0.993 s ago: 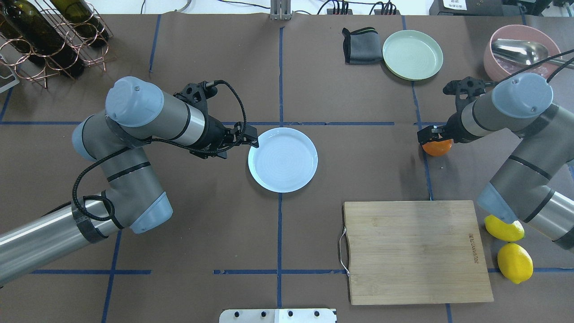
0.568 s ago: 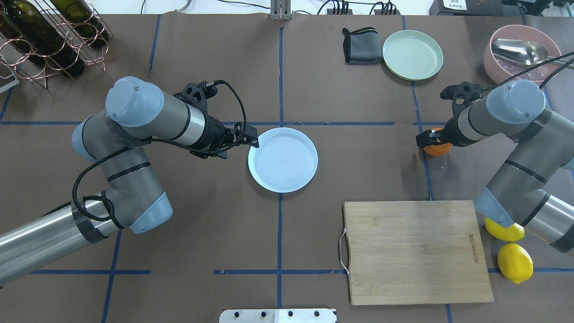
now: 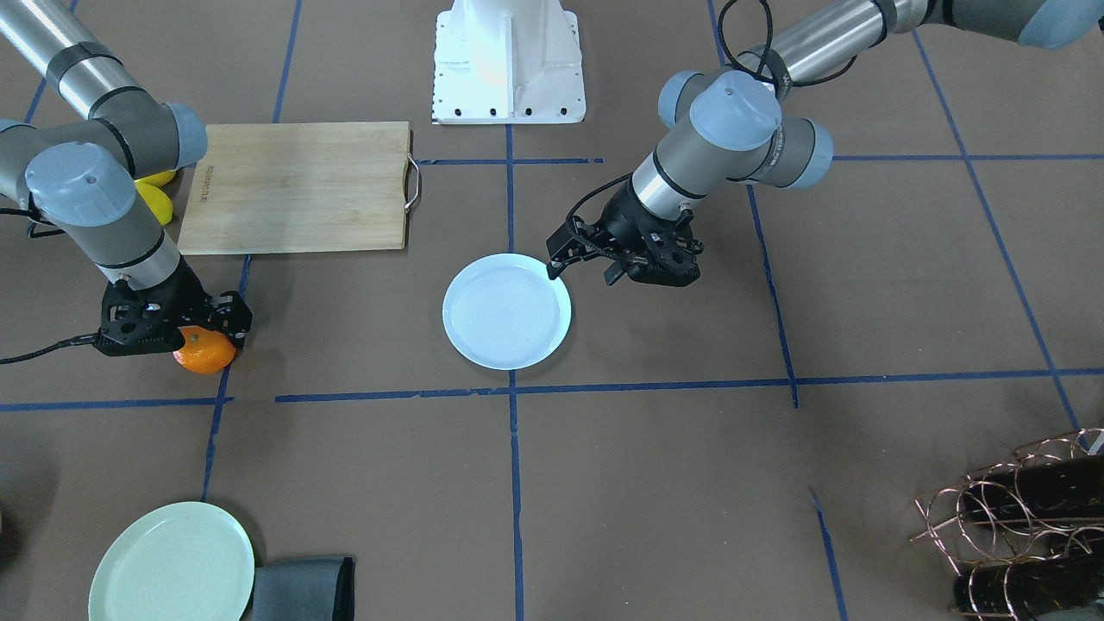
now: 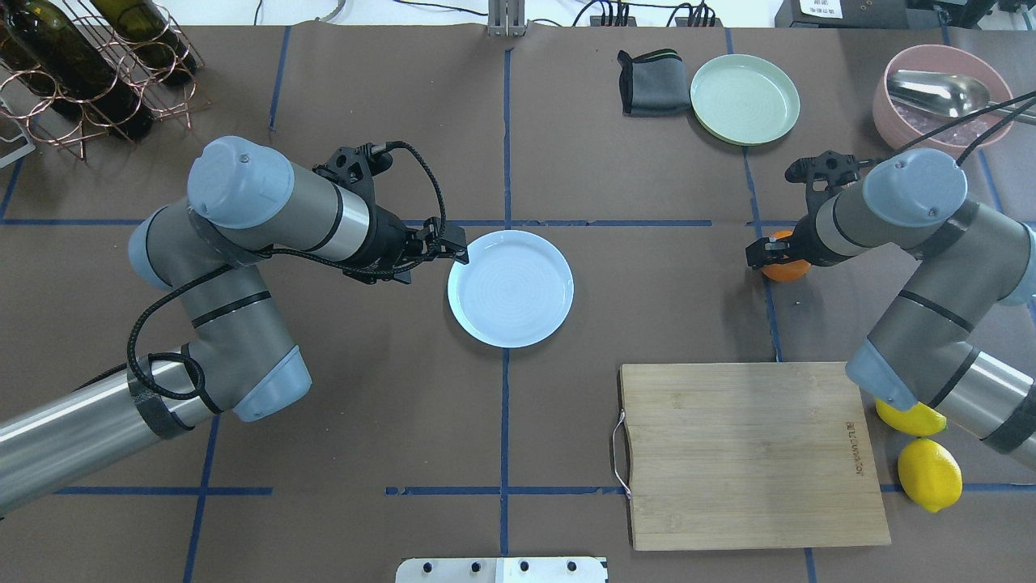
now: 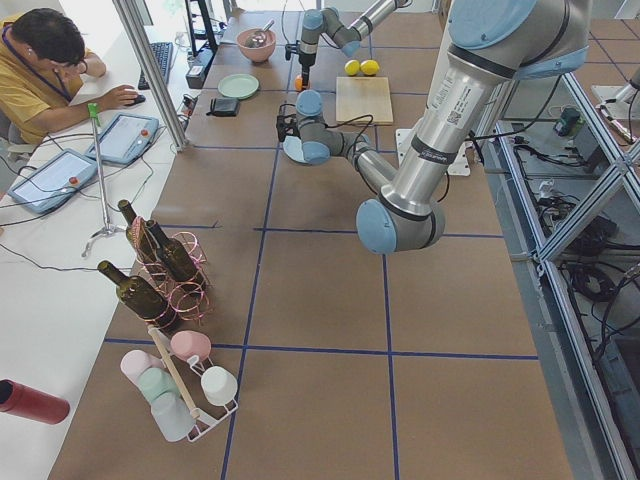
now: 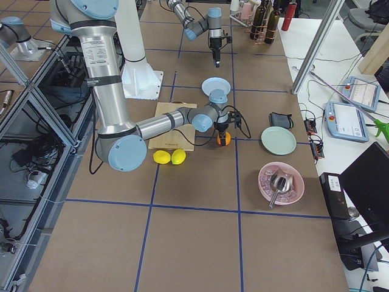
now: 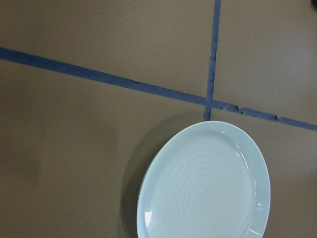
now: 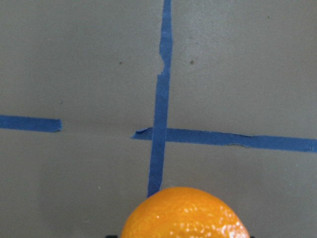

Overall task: Pick orange to plate
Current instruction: 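Carry the orange with the right gripper onto the white plate while the left arm withdraws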

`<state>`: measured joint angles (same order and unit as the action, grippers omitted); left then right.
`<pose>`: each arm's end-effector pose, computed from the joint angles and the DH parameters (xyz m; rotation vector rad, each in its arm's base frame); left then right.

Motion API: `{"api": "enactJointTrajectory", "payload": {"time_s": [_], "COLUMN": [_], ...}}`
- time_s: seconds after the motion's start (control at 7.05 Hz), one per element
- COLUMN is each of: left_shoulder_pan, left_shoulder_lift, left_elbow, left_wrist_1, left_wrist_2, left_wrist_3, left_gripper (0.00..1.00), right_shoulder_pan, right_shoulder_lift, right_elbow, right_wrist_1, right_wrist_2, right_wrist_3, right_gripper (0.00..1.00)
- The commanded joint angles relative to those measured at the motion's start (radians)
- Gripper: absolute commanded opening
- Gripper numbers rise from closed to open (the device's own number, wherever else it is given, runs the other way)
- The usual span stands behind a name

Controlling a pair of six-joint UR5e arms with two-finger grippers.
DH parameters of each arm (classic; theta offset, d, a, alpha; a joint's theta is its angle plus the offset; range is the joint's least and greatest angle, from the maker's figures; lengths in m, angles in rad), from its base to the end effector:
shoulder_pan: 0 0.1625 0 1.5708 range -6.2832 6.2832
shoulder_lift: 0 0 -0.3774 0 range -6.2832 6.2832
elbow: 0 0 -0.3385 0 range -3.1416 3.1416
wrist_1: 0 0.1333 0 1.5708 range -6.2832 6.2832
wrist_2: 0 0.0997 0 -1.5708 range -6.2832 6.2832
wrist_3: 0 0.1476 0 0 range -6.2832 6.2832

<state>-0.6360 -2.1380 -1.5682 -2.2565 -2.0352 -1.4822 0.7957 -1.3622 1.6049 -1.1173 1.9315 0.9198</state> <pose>0.4793 -0.4374 0.2466 0.0588 1.2860 -0.1796 -0.3421 -0.4653 0.4924 0.1963 -0.7446 0.0119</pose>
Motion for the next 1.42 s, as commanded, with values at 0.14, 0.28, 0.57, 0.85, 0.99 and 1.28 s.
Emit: {"api": "enactJointTrajectory", "payload": {"time_s": [0.14, 0.28, 0.57, 0.85, 0.99, 1.28], "left_shoulder_pan": [-0.066, -0.103, -0.142, -0.206, -0.23, -0.231], "left_shoulder_lift": [0.054, 0.14, 0.324, 0.468, 0.498, 0.501], "left_elbow": [-0.149, -0.242, -0.327, -0.351, -0.351, -0.346], "left_wrist_1": [0.0, 0.002, 0.002, 0.002, 0.002, 0.002], "left_wrist_2": [-0.005, -0.008, -0.01, -0.007, -0.008, -0.007], "left_wrist_3": [0.005, 0.017, 0.191, 0.381, 0.439, 0.444], "left_gripper": [0.99, 0.99, 0.99, 0.99, 0.99, 0.99], "right_shoulder_pan": [0.002, -0.004, -0.134, -0.274, -0.315, -0.342], "right_shoulder_lift": [0.05, 0.102, 0.234, 0.404, 0.487, 0.544], "right_elbow": [0.061, 0.067, 0.066, 0.008, -0.053, -0.144], "right_wrist_1": [-0.016, -0.016, -0.016, -0.124, -0.157, -0.156], "right_wrist_2": [0.004, 0.006, -0.04, -0.181, -0.204, -0.275], "right_wrist_3": [0.034, 0.132, 0.378, 0.502, 0.566, 0.571], "right_gripper": [0.0, 0.0, 0.0, 0.0, 0.0, 0.0]}}
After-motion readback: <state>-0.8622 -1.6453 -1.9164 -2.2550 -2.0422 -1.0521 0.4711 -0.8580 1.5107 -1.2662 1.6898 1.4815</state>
